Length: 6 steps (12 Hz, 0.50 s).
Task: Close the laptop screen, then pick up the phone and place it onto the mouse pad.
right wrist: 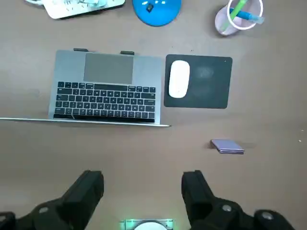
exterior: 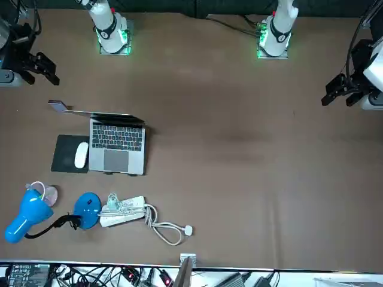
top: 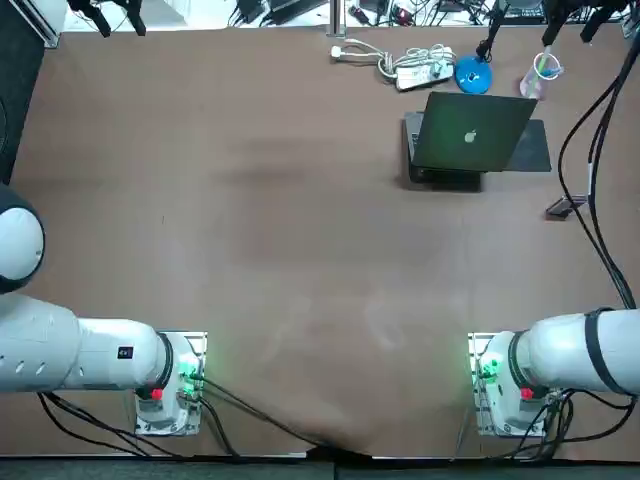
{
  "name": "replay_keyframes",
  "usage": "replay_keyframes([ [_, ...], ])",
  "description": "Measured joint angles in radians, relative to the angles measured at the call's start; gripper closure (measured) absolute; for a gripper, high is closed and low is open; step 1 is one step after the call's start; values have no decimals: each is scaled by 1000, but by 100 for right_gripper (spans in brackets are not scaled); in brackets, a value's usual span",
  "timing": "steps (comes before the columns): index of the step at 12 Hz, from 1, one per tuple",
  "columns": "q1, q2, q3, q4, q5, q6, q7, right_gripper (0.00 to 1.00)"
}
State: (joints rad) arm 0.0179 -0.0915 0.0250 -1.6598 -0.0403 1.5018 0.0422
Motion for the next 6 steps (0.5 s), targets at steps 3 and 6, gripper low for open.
replay_keyframes([
  [3,11,1,2,-1,0,0,12,0],
  [6,12,1,2,-1,0,0,12,0],
])
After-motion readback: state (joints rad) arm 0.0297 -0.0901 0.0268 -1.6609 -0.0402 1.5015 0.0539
